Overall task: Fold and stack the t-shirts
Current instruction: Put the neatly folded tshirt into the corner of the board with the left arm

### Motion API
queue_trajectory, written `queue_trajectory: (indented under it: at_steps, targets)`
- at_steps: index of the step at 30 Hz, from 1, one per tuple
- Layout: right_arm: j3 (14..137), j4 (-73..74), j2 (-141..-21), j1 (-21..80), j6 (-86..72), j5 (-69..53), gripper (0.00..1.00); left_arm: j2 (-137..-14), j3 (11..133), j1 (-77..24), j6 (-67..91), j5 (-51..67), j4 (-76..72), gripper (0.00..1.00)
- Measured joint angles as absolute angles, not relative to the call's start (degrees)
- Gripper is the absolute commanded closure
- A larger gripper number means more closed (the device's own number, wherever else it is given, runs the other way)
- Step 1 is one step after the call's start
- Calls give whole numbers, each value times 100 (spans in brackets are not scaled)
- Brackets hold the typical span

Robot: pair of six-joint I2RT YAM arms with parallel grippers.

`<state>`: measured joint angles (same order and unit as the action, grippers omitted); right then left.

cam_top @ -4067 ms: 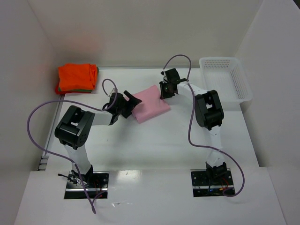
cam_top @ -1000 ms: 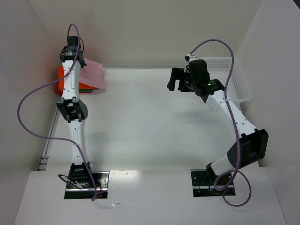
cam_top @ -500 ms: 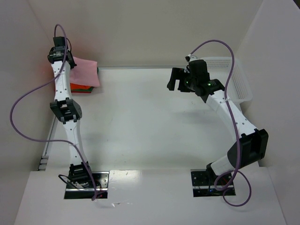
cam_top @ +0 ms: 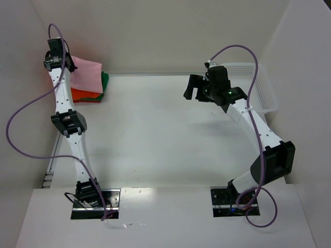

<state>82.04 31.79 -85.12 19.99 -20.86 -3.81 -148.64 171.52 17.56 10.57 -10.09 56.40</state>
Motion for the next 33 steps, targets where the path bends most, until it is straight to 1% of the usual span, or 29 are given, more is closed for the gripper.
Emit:
queue_trajectory:
  at_steps: [11, 16, 17, 19, 20, 21, 22, 24, 25, 26, 33]
  targets:
    - [8204, 3177, -8680, 1999, -2163, -399, 0, -14864, 17248, 1896, 1070, -867, 5435, 100]
    - [8204, 3177, -8720, 1999, -2163, -412, 0, -14888, 17248, 1946, 1083, -987, 5422, 100]
    - [8204, 3177, -8724, 1999, -2163, -412, 0, -14899, 17248, 1957, 1090, -1024, 5417, 89]
    - [8204, 3177, -8733, 1999, -2167, -414, 0, -14923, 17248, 1968, 1096, -1052, 5415, 74]
    - [8204, 3177, -8739, 1999, -2171, -416, 0, -14945, 17248, 1968, 1096, -1059, 5406, 65]
    - [8204, 3177, -8750, 1999, -2185, -427, 0, -14960, 17248, 1970, 1100, -1063, 5384, 35]
    - [8204, 3177, -8761, 1999, -2187, -436, 0, -14982, 17248, 1973, 1076, -1066, 5369, 25]
    - [8204, 3177, -8774, 1999, -2191, -458, 0, -15010, 17248, 1979, 1140, -1061, 5349, 13]
    - [8204, 3177, -8774, 1999, -2200, -471, 0, -15017, 17248, 1981, 1175, -1063, 5352, 3]
    - [8204, 3177, -8774, 1999, -2204, -478, 0, -15019, 17248, 1984, 1199, -1063, 5354, 0]
    - [8200, 3173, -8774, 1999, -2206, -495, 0, -15026, 17557, 1986, 1304, -1035, 5347, 0]
